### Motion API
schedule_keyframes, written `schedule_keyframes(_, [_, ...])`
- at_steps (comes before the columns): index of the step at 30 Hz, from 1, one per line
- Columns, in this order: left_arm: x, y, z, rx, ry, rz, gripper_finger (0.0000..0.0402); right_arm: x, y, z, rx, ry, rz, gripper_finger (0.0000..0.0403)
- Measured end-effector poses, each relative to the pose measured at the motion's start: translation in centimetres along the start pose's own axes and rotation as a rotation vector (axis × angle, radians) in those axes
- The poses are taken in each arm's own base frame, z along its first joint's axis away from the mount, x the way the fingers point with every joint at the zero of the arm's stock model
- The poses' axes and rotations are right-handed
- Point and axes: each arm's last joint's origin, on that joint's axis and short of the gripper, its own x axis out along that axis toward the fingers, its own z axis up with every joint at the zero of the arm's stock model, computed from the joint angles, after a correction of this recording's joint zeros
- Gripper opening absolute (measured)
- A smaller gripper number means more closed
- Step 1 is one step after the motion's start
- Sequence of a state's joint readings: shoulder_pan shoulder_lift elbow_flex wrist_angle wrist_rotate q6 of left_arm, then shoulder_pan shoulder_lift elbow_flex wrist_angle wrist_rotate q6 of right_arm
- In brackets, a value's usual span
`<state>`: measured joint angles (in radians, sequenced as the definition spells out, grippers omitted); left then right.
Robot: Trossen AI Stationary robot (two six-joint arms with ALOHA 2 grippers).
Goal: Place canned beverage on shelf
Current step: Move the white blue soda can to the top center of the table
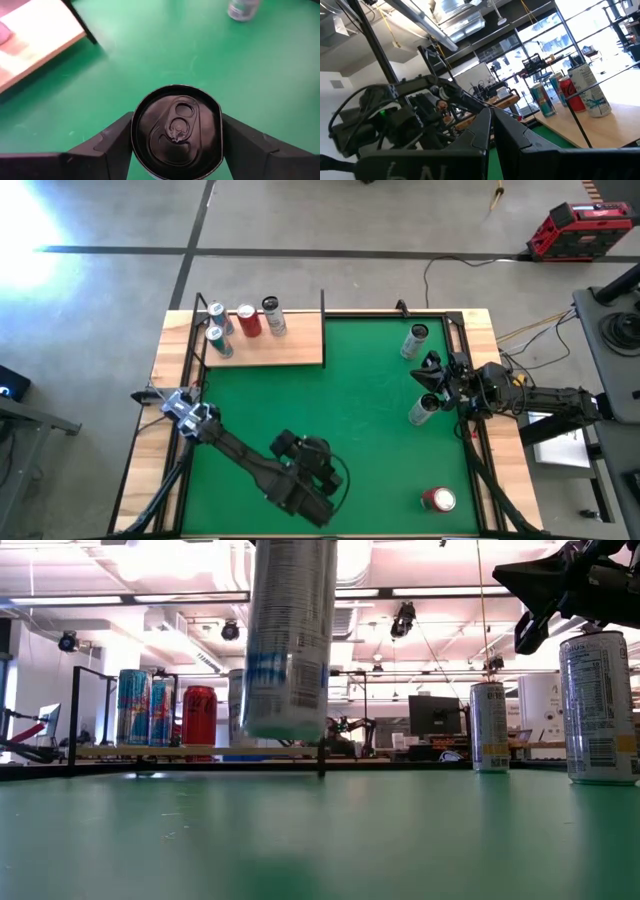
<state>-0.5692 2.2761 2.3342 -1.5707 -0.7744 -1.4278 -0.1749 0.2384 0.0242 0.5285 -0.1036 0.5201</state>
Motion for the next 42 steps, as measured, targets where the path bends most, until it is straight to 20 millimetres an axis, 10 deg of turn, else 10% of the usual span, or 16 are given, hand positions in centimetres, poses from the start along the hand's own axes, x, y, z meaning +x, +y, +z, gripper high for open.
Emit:
schedule_keyframes(25, [9.7,6.5,12.2,-0.368,0.119,0.164,0.0234,0.0,0.0,0.0,0.000,0.000,0.000,0.0013])
schedule_keyframes(42, [14.4,8.2,12.5,-0.741,0.013,0.379,0.0235,0.0,0.0,0.0,0.000,0.000,0.000,0.0013])
